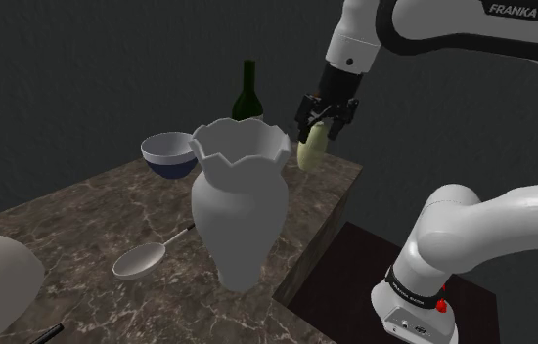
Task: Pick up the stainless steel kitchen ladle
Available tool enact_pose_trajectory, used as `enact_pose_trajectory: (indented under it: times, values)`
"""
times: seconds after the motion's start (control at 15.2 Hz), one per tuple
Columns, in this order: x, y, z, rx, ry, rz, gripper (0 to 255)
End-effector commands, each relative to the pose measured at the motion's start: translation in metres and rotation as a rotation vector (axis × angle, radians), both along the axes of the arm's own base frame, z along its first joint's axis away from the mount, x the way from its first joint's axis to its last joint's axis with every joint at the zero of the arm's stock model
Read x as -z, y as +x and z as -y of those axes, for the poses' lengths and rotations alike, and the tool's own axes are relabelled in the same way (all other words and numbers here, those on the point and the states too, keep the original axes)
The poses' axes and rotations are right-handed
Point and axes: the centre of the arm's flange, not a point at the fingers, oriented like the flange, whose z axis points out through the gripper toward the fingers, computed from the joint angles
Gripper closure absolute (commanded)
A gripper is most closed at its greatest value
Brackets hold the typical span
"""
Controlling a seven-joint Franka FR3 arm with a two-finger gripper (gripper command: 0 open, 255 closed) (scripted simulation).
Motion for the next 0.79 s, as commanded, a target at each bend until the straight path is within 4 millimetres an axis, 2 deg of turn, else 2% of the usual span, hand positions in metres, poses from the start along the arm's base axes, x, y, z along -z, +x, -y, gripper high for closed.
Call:
enact_pose_trajectory:
  times: [0.0,0.33,0.73]
  values:
    - [0.011,0.000,-0.025,0.089,0.012,-0.007,0]
    - [0.037,0.005,-0.086,0.293,0.037,-0.022,0]
    - [0.066,0.028,-0.157,0.538,0.067,-0.040,0]
